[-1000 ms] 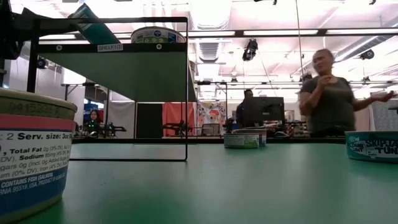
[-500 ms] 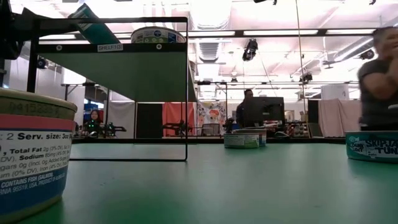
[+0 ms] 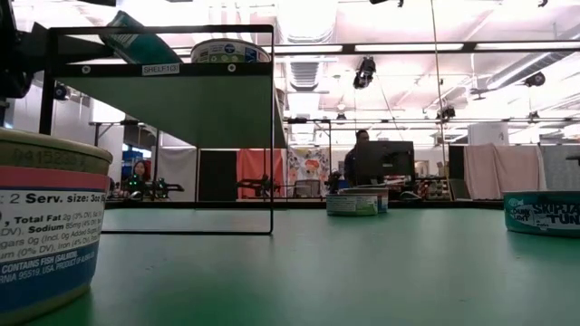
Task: Stack canned seafood by type on shelf
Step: Put the green and blue tuna can on the shelf
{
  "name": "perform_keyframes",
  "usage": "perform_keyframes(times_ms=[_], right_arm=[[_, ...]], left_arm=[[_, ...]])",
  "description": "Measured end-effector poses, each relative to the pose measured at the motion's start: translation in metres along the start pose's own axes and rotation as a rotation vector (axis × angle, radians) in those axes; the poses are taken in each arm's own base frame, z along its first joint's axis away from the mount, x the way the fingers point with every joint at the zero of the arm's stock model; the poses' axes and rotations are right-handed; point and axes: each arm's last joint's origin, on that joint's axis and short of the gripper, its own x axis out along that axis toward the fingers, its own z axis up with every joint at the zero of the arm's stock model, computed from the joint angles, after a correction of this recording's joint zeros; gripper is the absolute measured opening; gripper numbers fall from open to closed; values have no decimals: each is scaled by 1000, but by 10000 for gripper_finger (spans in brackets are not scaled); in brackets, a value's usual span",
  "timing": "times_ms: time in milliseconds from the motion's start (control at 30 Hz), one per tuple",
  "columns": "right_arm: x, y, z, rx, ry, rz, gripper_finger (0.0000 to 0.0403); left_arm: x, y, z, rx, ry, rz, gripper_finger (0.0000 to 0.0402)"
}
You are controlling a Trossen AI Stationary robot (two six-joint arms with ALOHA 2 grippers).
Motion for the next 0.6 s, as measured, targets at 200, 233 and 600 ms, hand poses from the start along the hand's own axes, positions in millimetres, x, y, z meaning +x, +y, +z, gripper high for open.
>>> perform_keyframes(times_ms=[200,233,600], right_arm=[[0,0,0,-3,4,1,318],[0,0,0,-3,4,1,317],[0,0,-1,4,5,2,322]], left_arm=[[0,7,-4,-20,0,0,247],[0,8,-4,-19,0,0,247],[0,10,-6,14,14,-11,247]])
